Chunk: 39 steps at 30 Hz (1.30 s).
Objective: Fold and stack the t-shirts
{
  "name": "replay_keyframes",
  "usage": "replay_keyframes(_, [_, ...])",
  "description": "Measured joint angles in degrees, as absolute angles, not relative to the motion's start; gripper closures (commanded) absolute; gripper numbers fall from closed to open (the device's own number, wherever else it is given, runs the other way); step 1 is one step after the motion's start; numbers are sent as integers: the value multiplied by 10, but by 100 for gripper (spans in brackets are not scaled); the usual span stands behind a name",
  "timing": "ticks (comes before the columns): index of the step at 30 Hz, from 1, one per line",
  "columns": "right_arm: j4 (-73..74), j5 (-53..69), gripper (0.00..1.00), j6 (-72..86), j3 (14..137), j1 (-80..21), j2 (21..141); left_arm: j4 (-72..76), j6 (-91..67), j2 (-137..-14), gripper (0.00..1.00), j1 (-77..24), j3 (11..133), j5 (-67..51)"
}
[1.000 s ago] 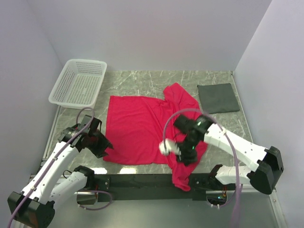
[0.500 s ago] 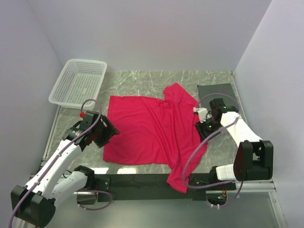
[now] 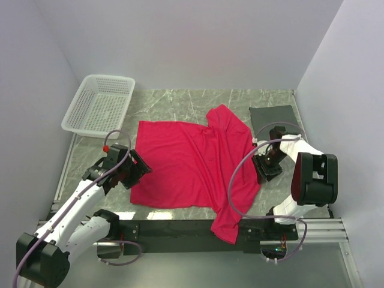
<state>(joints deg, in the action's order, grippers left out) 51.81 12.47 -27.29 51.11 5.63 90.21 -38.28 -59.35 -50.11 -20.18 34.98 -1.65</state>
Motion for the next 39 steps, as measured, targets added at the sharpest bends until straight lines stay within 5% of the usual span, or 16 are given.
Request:
replay_keyframes(5, [520, 145, 48, -272, 526, 57, 925, -370, -595, -481, 24, -202, 333, -17])
replay_keyframes(15, [525, 159, 99, -272, 529, 58, 951, -366, -595, -479, 24, -202, 318, -17])
replay_keyframes(25, [524, 81, 100, -296, 520, 104, 936, -345, -587, -510, 23, -194, 318, -19])
replay_keyframes(26, [524, 74, 98, -298, 521, 113, 936, -342, -581, -517, 23, -192, 319, -19])
replay_keyframes(29, [523, 55, 65, -306, 533, 130, 936, -338, -566, -540, 24, -189, 326, -18])
replay_keyframes(32, [534, 55, 46, -325, 564, 135, 936, -336, -541, -571, 23, -185, 356, -16])
replay_keyframes(39, [618, 152, 40, -411, 764, 125, 956, -293, -463, -646, 15, -168, 461, 18])
